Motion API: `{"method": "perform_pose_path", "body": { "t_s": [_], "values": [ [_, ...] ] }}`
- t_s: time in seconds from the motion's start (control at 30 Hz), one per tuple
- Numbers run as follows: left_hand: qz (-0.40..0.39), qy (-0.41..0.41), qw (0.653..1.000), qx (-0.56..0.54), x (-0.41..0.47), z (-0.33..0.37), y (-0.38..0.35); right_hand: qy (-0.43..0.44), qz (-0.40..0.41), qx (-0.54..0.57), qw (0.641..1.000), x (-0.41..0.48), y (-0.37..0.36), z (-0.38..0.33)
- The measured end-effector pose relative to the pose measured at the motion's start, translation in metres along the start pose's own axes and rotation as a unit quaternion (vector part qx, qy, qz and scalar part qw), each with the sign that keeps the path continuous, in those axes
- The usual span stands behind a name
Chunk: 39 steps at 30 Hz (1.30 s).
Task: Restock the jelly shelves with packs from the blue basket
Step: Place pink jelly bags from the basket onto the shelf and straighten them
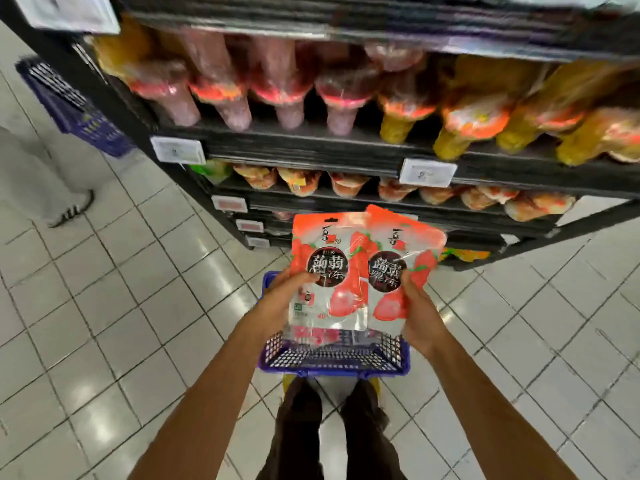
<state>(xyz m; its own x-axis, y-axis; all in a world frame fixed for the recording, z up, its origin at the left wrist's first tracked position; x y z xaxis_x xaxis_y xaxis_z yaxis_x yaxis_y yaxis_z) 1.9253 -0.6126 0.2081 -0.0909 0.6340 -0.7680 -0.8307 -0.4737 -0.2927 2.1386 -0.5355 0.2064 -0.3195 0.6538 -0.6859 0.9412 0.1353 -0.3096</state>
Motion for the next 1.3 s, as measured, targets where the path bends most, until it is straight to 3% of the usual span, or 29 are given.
{"method": "perform_pose_path", "body": {
  "t_s": [0.23, 0.37, 0.6, 0.83, 1.3],
  "values": [
    [-0.024, -0.129, 0.99, 0.051, -0.116, 0.12, -0.032, 0.106, -0.001, -0.082, 0.991, -0.097, -0.065, -0.105],
    [-0.024, -0.251, 0.965, 0.075, -0.165, 0.184, -0.046, 0.154, 0.012, -0.079, 0.985, -0.129, -0.084, -0.144],
    [-0.004, -0.353, 0.929, 0.109, -0.221, 0.256, -0.058, 0.255, 0.016, -0.121, 0.959, -0.168, -0.103, -0.216],
    [0.005, -0.381, 0.92, 0.086, -0.241, 0.283, -0.066, 0.342, 0.052, -0.114, 0.931, -0.182, -0.106, -0.264],
    [0.015, -0.391, 0.918, 0.07, -0.233, 0.29, -0.08, 0.363, 0.106, -0.161, 0.911, -0.171, -0.096, -0.303]
  ]
}}
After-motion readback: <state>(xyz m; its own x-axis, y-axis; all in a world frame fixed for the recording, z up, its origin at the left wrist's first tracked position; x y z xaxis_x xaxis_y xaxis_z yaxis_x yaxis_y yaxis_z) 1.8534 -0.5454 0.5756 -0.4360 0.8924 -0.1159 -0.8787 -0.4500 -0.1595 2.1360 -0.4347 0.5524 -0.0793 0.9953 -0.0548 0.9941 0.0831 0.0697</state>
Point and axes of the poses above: each hand's wrist, its own x-axis towards the middle knuckle, its own y-axis out of the back of the hand, z = x × y, the point moved 10 cm from there along x, towards the middle knuckle, and after that the axes turned 3 degrees about -x, right-handed, at the moved point
